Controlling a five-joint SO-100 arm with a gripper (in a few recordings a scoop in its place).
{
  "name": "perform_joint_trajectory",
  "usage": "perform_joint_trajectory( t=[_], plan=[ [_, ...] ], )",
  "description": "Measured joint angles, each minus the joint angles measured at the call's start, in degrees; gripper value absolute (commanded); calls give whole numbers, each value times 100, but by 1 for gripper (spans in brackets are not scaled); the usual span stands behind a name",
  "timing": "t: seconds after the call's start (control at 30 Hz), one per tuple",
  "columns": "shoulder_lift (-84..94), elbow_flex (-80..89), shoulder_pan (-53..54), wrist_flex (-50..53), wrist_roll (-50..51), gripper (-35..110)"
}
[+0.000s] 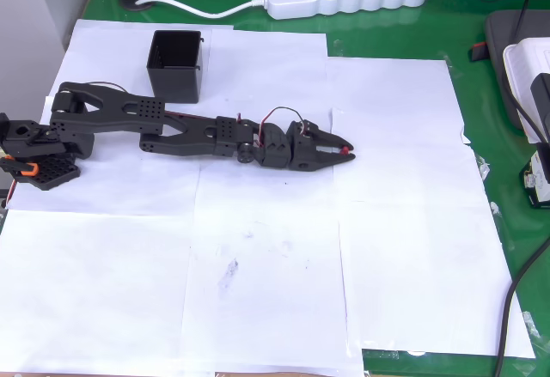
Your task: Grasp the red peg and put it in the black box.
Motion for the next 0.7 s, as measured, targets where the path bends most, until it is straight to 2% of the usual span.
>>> perform_joint_trajectory(
  t=[0.5,0.53,0.63,0.7],
  plan=[
    [-114,114,-88,79,220,0],
    [-114,114,-88,79,220,3],
    [-114,114,-88,88,185,23],
    [-114,114,-88,88,167,27]
  ],
)
